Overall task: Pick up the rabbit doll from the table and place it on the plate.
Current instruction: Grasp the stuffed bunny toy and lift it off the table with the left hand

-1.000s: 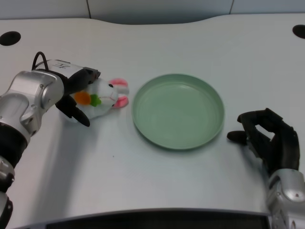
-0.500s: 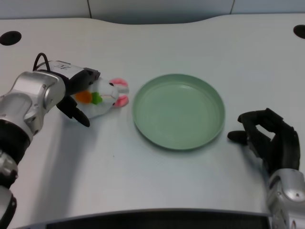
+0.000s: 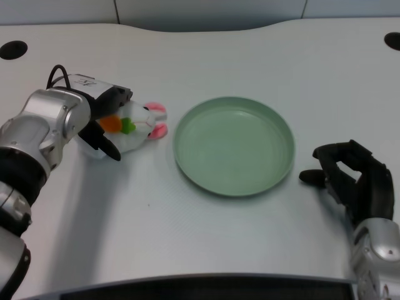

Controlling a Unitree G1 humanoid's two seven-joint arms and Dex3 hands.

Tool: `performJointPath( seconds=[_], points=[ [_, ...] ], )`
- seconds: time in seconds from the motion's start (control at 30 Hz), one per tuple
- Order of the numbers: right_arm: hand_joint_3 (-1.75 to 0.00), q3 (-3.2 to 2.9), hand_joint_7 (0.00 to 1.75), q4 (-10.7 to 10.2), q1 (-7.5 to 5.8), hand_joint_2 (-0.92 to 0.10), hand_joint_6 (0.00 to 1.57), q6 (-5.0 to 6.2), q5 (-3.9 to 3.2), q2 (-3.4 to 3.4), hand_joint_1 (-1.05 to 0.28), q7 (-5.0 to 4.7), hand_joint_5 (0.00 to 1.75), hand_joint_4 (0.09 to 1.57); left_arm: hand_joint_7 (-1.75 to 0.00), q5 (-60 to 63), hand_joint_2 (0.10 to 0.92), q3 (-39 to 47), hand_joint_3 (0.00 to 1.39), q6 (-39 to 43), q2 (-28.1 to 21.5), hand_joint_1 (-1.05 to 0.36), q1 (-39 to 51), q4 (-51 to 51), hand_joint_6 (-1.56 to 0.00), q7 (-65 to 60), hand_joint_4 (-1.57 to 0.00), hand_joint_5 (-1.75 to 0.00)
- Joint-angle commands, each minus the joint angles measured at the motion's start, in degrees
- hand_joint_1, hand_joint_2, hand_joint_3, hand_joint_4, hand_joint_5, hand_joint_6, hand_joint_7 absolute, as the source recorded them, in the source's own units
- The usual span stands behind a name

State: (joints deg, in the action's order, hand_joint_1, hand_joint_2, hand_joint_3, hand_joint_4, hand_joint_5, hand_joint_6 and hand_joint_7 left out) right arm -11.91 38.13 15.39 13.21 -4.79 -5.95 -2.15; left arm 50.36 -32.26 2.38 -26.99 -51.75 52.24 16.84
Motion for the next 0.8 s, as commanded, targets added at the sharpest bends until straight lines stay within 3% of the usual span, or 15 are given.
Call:
performJointPath(
  seconds=[0.03, 0.3, 0.43, 0.6, 0.7, 0.8],
  points=[
    [-0.16, -0.15, 1.22, 1.55, 0.33, -0.92, 0.8, 1.0, -0.19, -0.22, -0.76, 0.26, 0.87, 0.85, -0.03, -0.25, 0.921, -0.55, 0.06, 0.14, -0.03, -0.99, -0.85, 0.54, -0.1, -0.24, -0.04, -0.02],
    [-0.16, -0.14, 1.22, 2.14, 0.53, -0.92, 0.81, 1.53, -0.23, -0.28, -0.76, 0.29, 0.87, 0.86, -0.02, -0.4, 0.921, -0.71, 0.06, 0.09, -0.06, -0.99, -0.9, 0.56, -0.1, -0.26, -0.04, -0.02],
    [-0.16, -0.13, 1.21, 1.68, 0.67, -0.92, 0.8, 0.53, -0.31, -0.29, -0.76, 0.18, 0.87, 0.86, -0.03, 0.54, 0.921, -1.4, 0.06, -0.01, 0.28, -0.96, -1.09, 2.11, -0.12, -4.32, -0.07, -0.04],
    [-0.16, -0.12, 1.22, 1.92, 0.61, -0.92, 0.79, 1.36, -0.27, -0.31, -0.76, 0.43, 0.87, 0.85, -0.03, 0.06, 0.921, -1.72, 0.06, 0.74, 0.77, -0.95, -1.72, 4.47, -0.14, -6.73, -0.1, -0.05],
    [-0.16, -0.17, 1.22, 1.71, 0.72, -0.92, 0.79, 0.4, -0.23, -0.28, -0.76, 0.01, 0.87, 0.85, -0.03, 0.61, 0.921, -2.36, 0.06, 0.52, 1.21, -0.94, -2.28, 6.07, -0.14, -7.83, -0.11, -0.06],
    [-0.16, 0.05, 1.23, 1.24, 0.56, -0.92, 0.79, 0.33, 0.12, -0.34, -0.75, -0.28, 0.87, 0.85, -0.03, 1.05, 0.921, -3.02, 0.06, 0.75, 1.46, -0.94, -2.65, 7.62, -0.15, -9.49, -0.12, -0.06]
  ],
)
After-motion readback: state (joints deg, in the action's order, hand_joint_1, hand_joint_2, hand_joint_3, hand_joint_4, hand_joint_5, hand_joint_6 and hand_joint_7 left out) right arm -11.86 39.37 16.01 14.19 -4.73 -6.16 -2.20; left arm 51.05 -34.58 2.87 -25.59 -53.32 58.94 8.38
